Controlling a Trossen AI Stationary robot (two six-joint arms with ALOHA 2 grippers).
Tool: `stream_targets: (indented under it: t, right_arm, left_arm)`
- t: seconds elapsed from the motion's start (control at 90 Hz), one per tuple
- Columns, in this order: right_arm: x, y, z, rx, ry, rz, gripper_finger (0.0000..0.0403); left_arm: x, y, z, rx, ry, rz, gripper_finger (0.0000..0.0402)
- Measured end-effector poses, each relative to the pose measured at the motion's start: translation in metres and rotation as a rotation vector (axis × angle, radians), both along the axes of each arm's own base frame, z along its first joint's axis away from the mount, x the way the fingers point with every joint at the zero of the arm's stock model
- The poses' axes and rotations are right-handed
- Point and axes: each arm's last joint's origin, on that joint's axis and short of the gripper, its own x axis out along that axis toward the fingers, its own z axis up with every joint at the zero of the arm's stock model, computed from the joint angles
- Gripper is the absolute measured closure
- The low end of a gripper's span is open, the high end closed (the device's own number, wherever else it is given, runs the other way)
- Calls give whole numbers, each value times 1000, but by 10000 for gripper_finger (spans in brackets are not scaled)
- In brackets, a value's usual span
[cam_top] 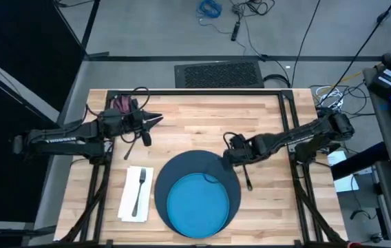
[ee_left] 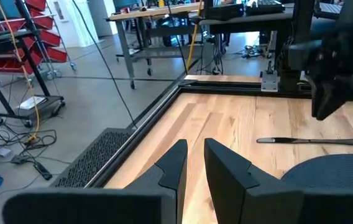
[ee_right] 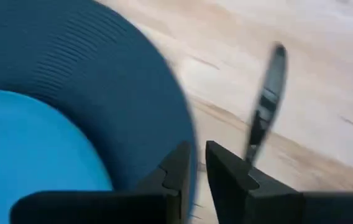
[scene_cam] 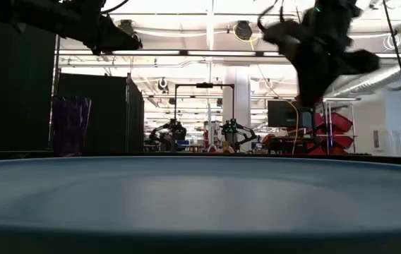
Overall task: Set table place
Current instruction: Move the table knife to the right of the table mat
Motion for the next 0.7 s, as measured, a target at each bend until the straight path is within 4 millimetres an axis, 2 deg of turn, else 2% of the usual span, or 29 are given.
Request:
stream_targets:
  t: [0.289,0.544,0.7]
  right_arm:
    - [5,-17,-22,56,216,7,373]
    - [5,-23,-23,59,233,58,350]
    - [5,-23,-23,33,230,67,351]
  left_arm:
    - [0,0,-1,-7,10,0,359]
    - [0,0,-1,-10,9,1,359]
    - [0,0,-1,-11,8,1,359]
